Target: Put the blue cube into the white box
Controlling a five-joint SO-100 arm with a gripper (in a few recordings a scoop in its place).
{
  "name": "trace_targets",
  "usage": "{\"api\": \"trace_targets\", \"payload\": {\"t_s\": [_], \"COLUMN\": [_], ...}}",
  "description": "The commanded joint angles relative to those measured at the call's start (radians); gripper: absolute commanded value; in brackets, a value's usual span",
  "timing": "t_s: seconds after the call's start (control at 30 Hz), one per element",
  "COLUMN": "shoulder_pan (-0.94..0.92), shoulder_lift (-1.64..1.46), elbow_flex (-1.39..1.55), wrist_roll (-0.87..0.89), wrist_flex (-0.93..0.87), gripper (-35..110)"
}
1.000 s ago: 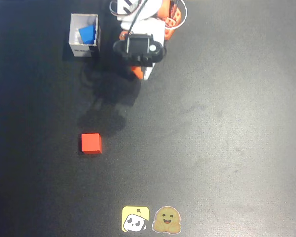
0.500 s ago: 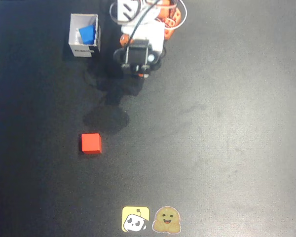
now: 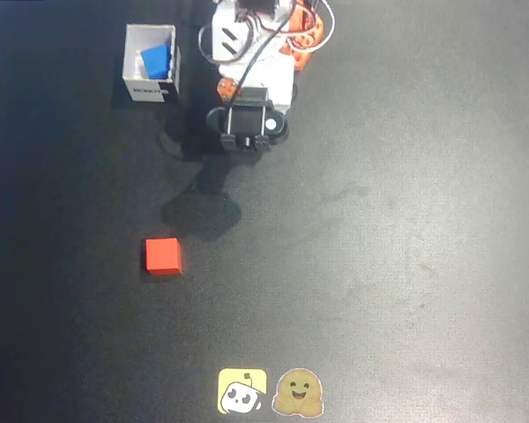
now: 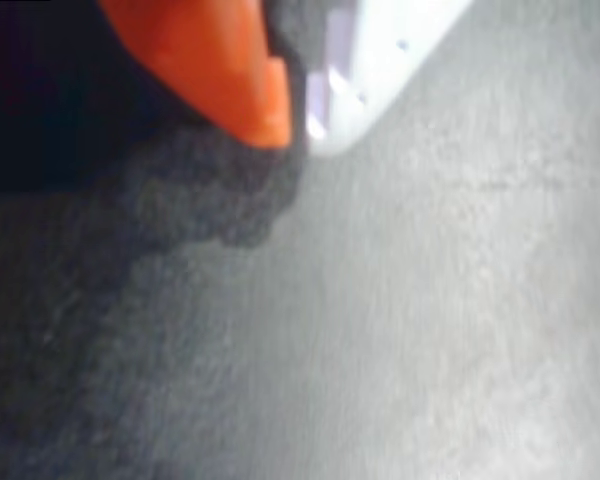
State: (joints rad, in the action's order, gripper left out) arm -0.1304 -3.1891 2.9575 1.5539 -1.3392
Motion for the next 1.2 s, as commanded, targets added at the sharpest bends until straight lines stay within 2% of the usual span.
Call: {"api": "trace_targets", "payload": {"t_s": [0.0,1.17], "shoulder_pan": [0.026,0.041], "shoulder_lift": [-0.006,-0.006], "elbow_flex": [-0.003,-0.003], "wrist_roll": [0.020,0.026], "wrist_flex": [-0.008,-0.009], "gripper": [0,0]}}
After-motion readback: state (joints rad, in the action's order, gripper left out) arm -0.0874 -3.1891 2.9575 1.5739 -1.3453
